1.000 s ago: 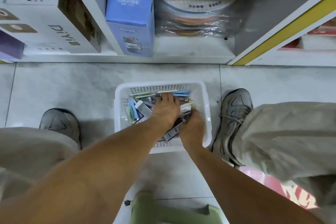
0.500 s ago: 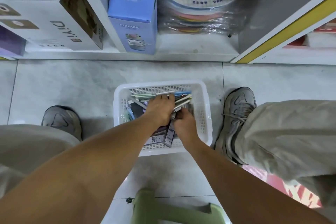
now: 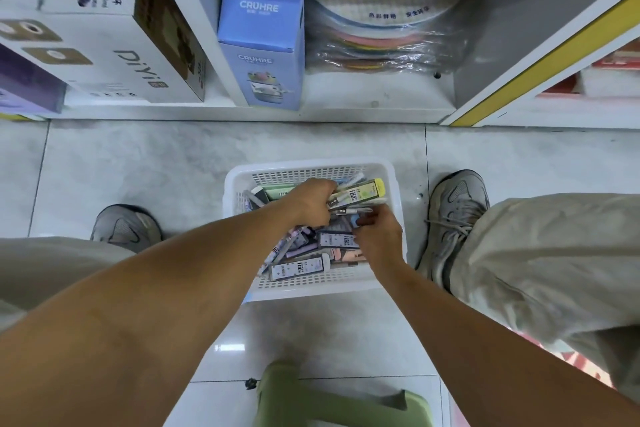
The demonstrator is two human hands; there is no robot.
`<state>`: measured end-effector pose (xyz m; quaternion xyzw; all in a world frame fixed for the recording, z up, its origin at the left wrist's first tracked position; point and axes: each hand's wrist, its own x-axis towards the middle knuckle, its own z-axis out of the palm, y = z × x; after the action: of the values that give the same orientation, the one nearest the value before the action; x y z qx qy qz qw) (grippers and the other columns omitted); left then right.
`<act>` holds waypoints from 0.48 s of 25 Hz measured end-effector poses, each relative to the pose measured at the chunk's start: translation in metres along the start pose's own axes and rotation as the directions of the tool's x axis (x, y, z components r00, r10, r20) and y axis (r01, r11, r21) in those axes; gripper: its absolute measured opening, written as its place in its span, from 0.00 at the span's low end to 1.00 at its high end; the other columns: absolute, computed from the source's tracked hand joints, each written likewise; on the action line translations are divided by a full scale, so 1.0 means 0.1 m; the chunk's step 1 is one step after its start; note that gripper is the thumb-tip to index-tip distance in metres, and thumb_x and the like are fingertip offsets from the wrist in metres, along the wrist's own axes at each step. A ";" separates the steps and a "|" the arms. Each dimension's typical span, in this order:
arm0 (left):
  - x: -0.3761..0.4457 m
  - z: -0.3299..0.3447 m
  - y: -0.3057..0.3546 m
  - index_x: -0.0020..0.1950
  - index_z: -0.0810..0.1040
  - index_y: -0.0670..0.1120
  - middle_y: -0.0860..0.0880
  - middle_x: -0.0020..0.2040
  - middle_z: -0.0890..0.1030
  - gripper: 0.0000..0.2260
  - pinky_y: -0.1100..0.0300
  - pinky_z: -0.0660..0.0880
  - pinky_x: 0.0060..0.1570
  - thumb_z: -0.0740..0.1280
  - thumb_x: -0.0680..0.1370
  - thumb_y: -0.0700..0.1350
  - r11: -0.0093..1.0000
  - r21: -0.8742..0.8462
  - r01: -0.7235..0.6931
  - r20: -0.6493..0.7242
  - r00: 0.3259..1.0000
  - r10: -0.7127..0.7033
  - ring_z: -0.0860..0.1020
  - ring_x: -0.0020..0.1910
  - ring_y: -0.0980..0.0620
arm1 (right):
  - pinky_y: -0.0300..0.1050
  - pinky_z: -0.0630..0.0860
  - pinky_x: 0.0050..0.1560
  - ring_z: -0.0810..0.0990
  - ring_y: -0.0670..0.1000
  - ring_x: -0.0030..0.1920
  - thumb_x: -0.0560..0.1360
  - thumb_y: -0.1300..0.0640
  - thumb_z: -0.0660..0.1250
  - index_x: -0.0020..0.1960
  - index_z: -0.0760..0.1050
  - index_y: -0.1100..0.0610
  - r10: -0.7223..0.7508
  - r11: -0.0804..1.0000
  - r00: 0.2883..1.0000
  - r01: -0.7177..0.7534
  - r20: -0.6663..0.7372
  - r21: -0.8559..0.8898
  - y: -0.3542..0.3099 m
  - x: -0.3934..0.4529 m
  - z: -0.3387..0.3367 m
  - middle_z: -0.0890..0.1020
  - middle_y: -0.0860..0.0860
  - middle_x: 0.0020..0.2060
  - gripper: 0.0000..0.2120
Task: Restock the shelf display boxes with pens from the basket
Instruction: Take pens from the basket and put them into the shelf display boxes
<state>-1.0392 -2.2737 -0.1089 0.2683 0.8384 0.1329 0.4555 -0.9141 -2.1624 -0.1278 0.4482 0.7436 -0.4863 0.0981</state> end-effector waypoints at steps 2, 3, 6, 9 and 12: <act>-0.06 -0.04 0.02 0.58 0.74 0.46 0.49 0.47 0.77 0.18 0.63 0.70 0.32 0.68 0.71 0.32 0.996 -0.090 -0.009 -0.027 1.000 0.006 0.76 0.42 0.52 | 0.56 0.83 0.48 0.83 0.56 0.48 0.71 0.71 0.67 0.53 0.76 0.54 0.057 0.998 0.998 -0.058 0.038 0.021 -0.03 0.01 -0.02 0.83 0.52 0.45 0.16; -0.10 -0.06 0.03 0.59 0.74 0.47 0.50 0.46 0.76 0.19 0.64 0.70 0.31 0.68 0.71 0.32 0.993 -0.118 -0.022 -0.036 0.999 0.018 0.75 0.41 0.54 | 0.59 0.83 0.49 0.83 0.58 0.49 0.71 0.72 0.67 0.54 0.76 0.55 0.070 0.997 0.996 -0.072 0.060 0.031 -0.04 0.02 -0.04 0.83 0.54 0.46 0.17; -0.20 -0.09 0.03 0.63 0.73 0.46 0.48 0.51 0.78 0.22 0.62 0.74 0.35 0.68 0.71 0.32 0.985 -0.159 -0.065 -0.045 0.997 0.058 0.77 0.44 0.52 | 0.62 0.82 0.50 0.84 0.60 0.50 0.71 0.72 0.65 0.57 0.76 0.54 0.089 0.993 0.987 -0.097 0.131 0.063 -0.06 0.02 -0.09 0.83 0.57 0.49 0.19; -0.31 -0.12 0.02 0.67 0.72 0.45 0.48 0.57 0.78 0.25 0.53 0.79 0.49 0.70 0.71 0.33 0.974 -0.192 -0.122 -0.059 0.992 0.113 0.78 0.52 0.48 | 0.63 0.82 0.50 0.84 0.62 0.50 0.71 0.72 0.66 0.50 0.77 0.54 0.083 0.995 0.975 -0.091 0.205 0.030 -0.06 -0.02 -0.13 0.83 0.58 0.50 0.16; -0.40 -0.17 0.02 0.66 0.73 0.47 0.49 0.57 0.79 0.24 0.54 0.78 0.52 0.72 0.71 0.35 0.952 -0.245 -0.185 -0.089 0.982 0.168 0.79 0.52 0.49 | 0.62 0.82 0.50 0.84 0.62 0.50 0.72 0.72 0.65 0.47 0.75 0.50 0.073 0.997 0.977 -0.076 0.199 0.011 -0.08 -0.09 -0.15 0.82 0.58 0.51 0.17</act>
<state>-1.0348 -2.2946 -0.0711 0.2772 0.8021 0.2874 0.4440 -0.9106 -2.1560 -0.1098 0.4260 0.7084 -0.5312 0.1857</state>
